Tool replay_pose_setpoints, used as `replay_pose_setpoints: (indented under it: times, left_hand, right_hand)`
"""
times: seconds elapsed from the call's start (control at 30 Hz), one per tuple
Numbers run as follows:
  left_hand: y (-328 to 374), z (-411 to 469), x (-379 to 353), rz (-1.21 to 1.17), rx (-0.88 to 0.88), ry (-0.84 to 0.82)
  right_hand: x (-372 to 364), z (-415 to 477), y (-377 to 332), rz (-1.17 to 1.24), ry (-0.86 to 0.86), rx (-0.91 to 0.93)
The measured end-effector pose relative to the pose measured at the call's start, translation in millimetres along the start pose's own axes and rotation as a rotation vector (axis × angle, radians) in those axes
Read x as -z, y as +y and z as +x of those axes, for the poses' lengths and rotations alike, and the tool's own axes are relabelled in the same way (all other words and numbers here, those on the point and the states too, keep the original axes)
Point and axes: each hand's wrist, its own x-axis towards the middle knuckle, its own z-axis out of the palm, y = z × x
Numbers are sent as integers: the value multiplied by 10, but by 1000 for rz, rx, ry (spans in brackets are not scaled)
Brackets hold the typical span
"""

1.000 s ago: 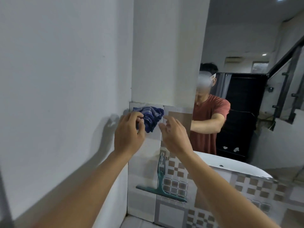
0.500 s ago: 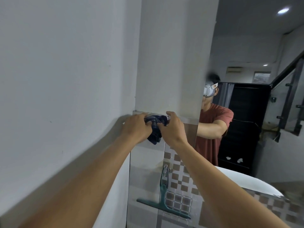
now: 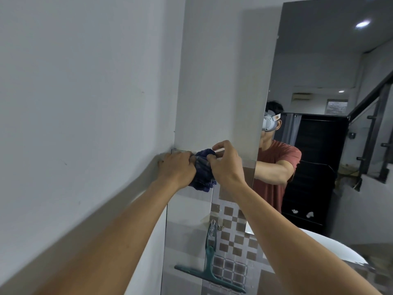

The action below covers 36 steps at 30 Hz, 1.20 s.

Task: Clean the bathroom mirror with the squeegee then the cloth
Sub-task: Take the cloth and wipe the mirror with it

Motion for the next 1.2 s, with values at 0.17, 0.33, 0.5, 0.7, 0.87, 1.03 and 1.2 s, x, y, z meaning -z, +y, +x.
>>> replay_pose_setpoints:
  times: [0.17, 0.33, 0.5, 0.7, 0.87, 1.03, 1.2]
  left_hand:
    - [122, 1, 60, -99, -37, 27]
    - [276, -38, 180, -117, -140, -17]
    - [625, -85, 274, -230, -279, -116]
    - [1235, -101, 368, -393, -427, -162]
    - [1702, -96, 357, -507, -491, -265]
    - [2266, 28, 403, -507, -550, -258]
    - [2848, 102, 535, -504, -578, -248]
  right_hand:
    - [112, -77, -57, 103, 12, 50]
    - [426, -173, -102, 127, -17, 63]
    - [843, -342, -51, -54, -11, 167]
    - [1457, -423, -34, -120, 141, 134]
    - [1944, -508, -67, -127, 247, 42]
    - [2242, -632, -76, -139, 559, 122]
    - [2211, -569, -45, -362, 625, 94]
